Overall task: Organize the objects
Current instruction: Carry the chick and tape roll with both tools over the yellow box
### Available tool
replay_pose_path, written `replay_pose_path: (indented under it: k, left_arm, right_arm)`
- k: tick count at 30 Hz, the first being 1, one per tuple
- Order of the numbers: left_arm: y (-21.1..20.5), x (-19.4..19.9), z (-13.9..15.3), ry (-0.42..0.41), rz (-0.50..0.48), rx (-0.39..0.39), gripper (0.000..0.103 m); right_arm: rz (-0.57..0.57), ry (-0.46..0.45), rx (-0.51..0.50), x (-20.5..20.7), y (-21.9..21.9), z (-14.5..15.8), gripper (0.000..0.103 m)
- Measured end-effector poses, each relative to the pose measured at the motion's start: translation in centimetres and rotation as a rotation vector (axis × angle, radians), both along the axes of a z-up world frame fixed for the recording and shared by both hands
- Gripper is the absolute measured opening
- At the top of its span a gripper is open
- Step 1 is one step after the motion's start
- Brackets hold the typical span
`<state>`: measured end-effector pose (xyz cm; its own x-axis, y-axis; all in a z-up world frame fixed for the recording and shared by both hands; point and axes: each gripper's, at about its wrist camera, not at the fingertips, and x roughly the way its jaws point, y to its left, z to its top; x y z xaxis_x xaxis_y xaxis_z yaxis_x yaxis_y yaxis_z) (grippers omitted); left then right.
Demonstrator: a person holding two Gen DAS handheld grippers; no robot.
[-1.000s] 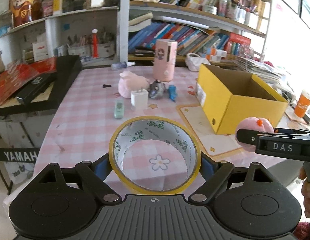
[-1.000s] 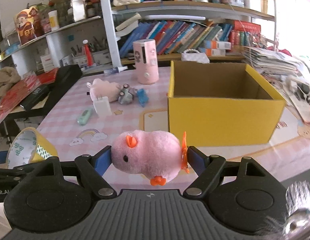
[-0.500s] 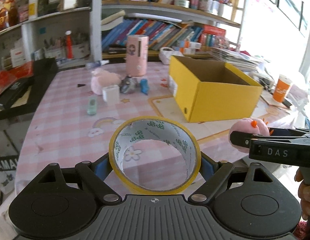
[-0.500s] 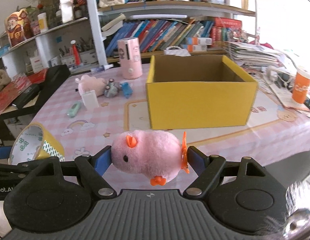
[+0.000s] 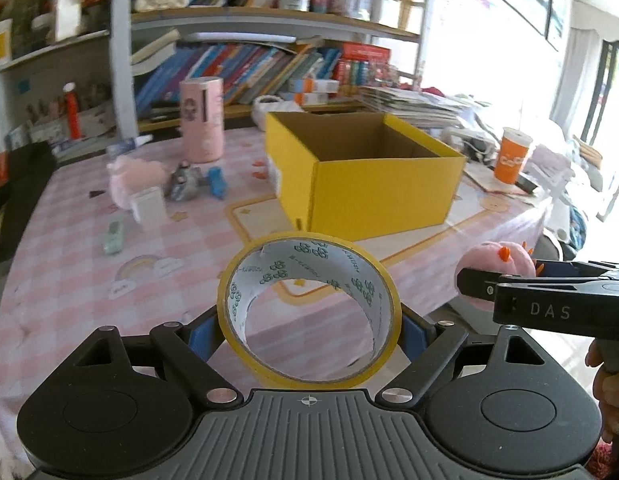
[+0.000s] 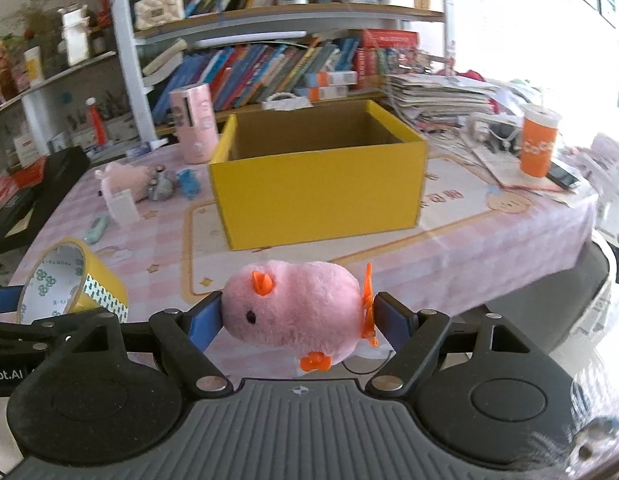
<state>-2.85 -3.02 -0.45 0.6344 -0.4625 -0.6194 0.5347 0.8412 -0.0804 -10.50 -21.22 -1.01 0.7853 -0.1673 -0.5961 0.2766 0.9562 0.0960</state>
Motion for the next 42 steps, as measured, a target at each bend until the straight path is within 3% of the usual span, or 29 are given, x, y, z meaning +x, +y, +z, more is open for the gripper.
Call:
replay_pose_path:
  k: [12,31,42]
  left_arm:
    - [-3.0,0.7,0.3,-0.029,-0.086,0.004,0.088]
    - [-4.5,3.2,0.6,-0.047,-0.075,0.003,0.088]
    - [-6.6,5.2,1.4,-0.118,-0.080,0.013,0.088]
  right_arm:
    - [-0.092,-0.019,0.001,-1.0,-2.7,0.3,0.079]
    - [-0.069,-0.006,-0.004,2.4,-4.1,0.6,0.079]
    - [-0.040,-0.023,-0.019,5.8,-5.8,1.3,0.079]
